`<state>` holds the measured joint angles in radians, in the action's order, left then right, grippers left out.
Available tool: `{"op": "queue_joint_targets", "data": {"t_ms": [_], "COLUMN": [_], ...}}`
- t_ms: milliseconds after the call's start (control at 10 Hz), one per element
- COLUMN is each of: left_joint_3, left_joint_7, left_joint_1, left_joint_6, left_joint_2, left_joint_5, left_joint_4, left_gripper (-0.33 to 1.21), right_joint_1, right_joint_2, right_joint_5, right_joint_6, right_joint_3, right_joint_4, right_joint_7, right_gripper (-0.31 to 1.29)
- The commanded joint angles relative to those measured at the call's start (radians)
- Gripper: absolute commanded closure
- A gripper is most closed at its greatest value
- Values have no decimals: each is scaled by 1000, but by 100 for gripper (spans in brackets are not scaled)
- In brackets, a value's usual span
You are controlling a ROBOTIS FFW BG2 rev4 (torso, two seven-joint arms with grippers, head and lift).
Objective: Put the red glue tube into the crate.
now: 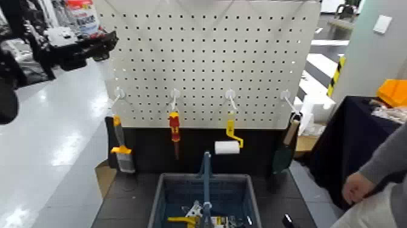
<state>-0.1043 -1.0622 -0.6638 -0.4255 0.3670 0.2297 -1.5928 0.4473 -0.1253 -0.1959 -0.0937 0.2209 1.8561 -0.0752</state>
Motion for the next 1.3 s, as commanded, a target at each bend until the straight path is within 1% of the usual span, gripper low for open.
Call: {"op": "queue_joint_targets", "data": {"t_ms": [100, 300, 900, 1300], "left_joint_3": [17, 35, 54, 89], "left_joint_7": [4, 10, 16, 33], "left_joint_1": [0, 3, 7, 35], "left_joint_6": [-2, -6, -2, 2], "left_joint_2": [-2, -6, -14, -39], "left_joint_5": [23, 39, 71, 119], "left_joint_4": [-42, -72, -70, -76], "left_gripper": [119, 119, 119, 119], "right_joint_1": [1, 1, -1, -1], "right_joint_2": [0, -2, -4, -7], "right_joint_5": [-3, -5, -8, -8], "right_joint_6": [0, 2, 11, 23], "right_joint_3": [0, 0, 2, 3], "right_joint_4": [0, 0, 2, 8], "right_joint_7": [0, 0, 0, 0], "right_gripper": [15, 15, 15, 15]}}
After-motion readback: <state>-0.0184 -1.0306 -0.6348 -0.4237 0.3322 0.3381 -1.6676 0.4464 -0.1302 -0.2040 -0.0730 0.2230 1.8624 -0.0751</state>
